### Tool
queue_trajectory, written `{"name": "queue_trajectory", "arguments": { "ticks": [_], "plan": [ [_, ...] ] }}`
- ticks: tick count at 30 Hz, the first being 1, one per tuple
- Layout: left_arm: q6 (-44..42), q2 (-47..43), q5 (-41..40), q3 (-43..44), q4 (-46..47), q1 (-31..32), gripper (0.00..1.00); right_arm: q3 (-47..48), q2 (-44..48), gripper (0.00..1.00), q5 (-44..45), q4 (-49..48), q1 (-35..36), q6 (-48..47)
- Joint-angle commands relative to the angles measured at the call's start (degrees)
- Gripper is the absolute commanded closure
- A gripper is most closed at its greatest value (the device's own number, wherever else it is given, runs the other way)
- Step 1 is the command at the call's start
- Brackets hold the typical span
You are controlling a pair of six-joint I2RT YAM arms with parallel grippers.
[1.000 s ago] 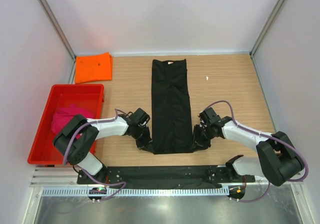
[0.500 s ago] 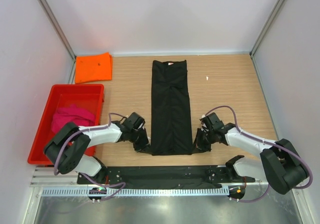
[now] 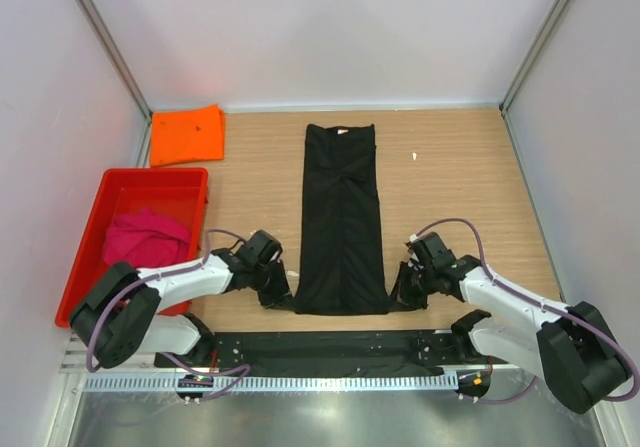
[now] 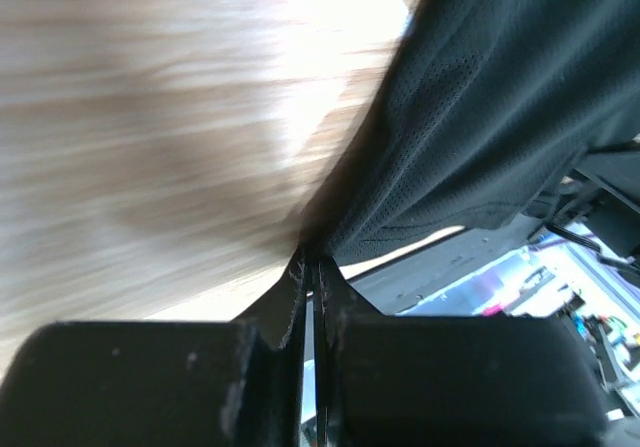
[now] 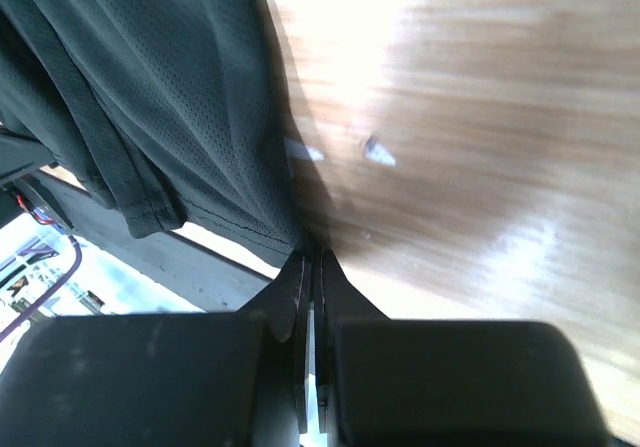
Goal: Fold and stack the t-shirts
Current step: Fold the tshirt
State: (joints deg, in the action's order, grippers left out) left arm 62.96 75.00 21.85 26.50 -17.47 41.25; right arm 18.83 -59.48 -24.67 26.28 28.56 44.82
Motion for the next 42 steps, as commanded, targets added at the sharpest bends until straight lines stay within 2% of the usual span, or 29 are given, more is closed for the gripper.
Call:
{"name": "queue_trajectory", "arguments": {
  "ticks": [1, 5, 9, 15, 19, 26, 35, 42],
  "plan": [
    [-1.26, -3.19, -5.05, 1.88, -8.43, 0.14, 1.0, 2.08, 2.97, 0.99, 2.87, 4.74, 0.27, 0.44],
    [-5.03, -2.59, -8.39, 10.13, -15.11, -0.03, 1.0, 8.58, 2.36, 0.99, 5.06, 7.02, 0.19, 0.27],
    [-8.45, 0.49, -9.28, 21.54, -20.05, -2.22, 1.0, 19.28, -5.09, 0.99, 5.94, 8.08, -1.04, -1.75],
    [-13.29, 11.56, -6.29, 37.79, -24.27, -8.81, 1.0, 36.7, -18.72, 0.99, 6.12, 11.94, -3.85, -7.98],
    [-14.79, 19.99, -5.32, 48.27, -25.68, -13.47, 1.0, 46.37, -28.48, 0.99, 4.37, 13.09, -9.11, -11.41],
    [-15.67, 34.23, -3.13, 65.4, -28.05, -17.26, 1.0, 64.55, -45.44, 0.99, 1.55, 18.01, -13.7, -17.31],
    [-16.2, 43.38, -3.39, 74.56, -29.63, -18.93, 1.0, 73.09, -54.06, 0.99, -1.52, 17.66, -16.08, -18.89],
    [-15.23, 45.93, -3.92, 76.68, -28.75, -20.07, 1.0, 79.08, -59.43, 0.99, -2.76, 19.77, -17.22, -19.68]
  ]
}}
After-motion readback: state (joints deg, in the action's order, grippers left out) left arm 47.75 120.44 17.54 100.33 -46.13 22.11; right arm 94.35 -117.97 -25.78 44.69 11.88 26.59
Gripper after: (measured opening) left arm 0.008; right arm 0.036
